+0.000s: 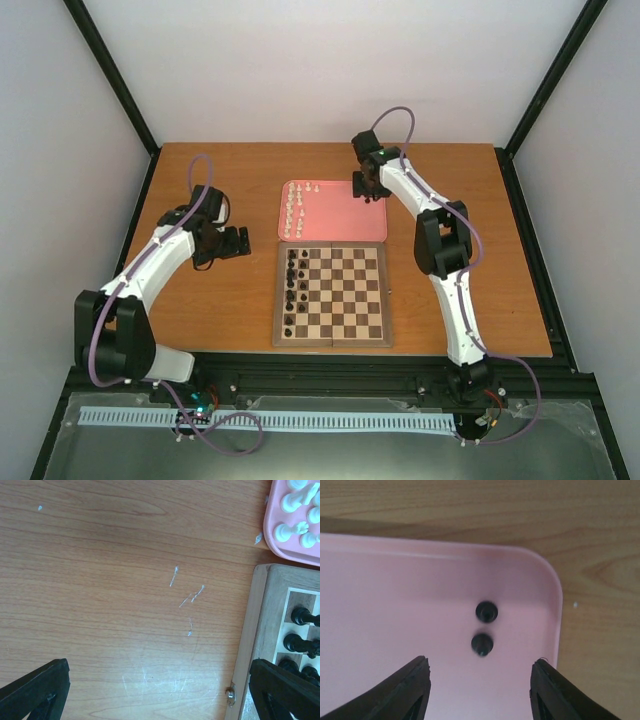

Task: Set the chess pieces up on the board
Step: Pick up the chess piece from the storage box.

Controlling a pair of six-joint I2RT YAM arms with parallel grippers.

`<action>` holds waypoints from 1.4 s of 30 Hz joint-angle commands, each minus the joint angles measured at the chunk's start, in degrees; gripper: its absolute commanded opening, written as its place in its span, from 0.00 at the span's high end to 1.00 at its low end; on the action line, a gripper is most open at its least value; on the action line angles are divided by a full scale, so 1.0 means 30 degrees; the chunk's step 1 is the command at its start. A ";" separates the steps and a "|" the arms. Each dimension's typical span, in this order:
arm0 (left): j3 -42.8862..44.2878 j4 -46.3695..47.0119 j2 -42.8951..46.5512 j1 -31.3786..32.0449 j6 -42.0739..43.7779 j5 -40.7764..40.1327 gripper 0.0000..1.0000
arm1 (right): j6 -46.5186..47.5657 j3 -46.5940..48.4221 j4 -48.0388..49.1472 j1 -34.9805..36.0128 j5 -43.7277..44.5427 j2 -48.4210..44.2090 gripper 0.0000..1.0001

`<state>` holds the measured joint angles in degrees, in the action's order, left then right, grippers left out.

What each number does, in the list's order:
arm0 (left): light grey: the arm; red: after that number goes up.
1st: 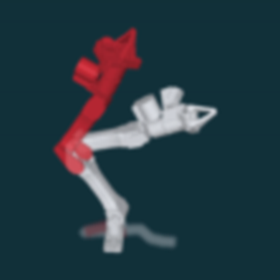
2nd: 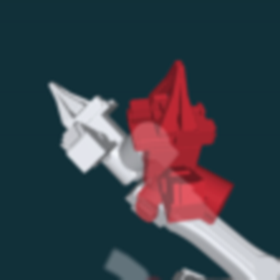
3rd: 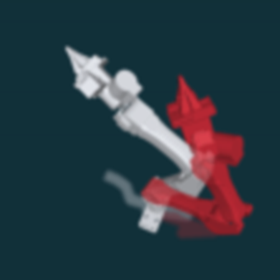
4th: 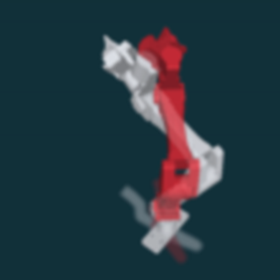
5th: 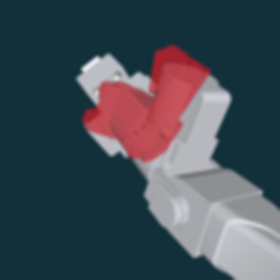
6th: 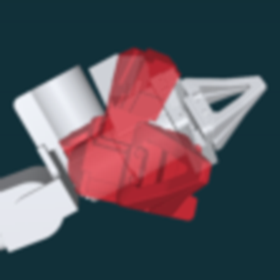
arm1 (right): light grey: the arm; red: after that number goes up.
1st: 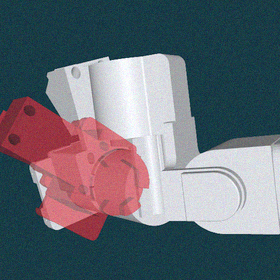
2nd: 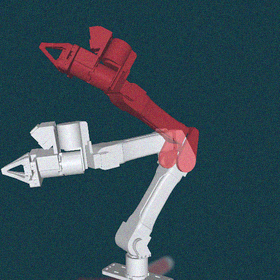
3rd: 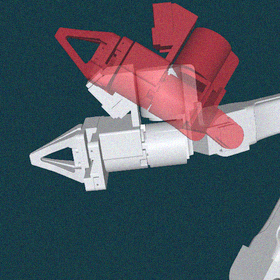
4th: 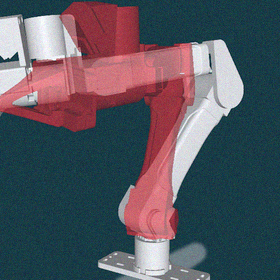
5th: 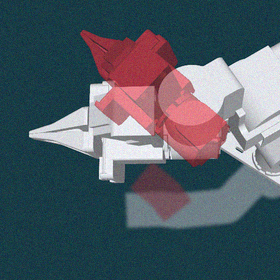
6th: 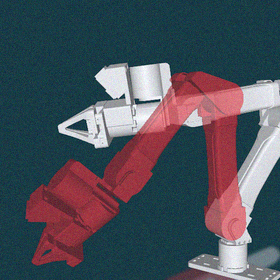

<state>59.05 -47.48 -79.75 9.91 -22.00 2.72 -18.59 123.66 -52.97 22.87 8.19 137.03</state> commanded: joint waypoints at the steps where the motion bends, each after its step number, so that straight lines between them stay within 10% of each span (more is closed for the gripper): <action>1: 0.0236 0.0381 -0.0542 -0.0045 0.0446 0.0038 0.00 | 0.0902 0.1602 0.0290 -0.0303 -0.0664 0.1310 0.48; 33: 0.0602 0.0533 -0.1379 -0.0052 0.0185 -0.0278 0.00 | 0.1267 0.2425 -0.0459 -0.0741 -0.0963 0.2792 0.89; 42: 0.0371 0.0511 -0.0932 -0.0048 0.0159 -0.0247 0.00 | 0.1247 -0.1639 0.0824 -0.0568 -0.1308 -0.0126 0.92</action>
<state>59.24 -46.44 -84.23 9.91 -21.85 2.55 -15.00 124.40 -51.33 21.12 4.60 142.26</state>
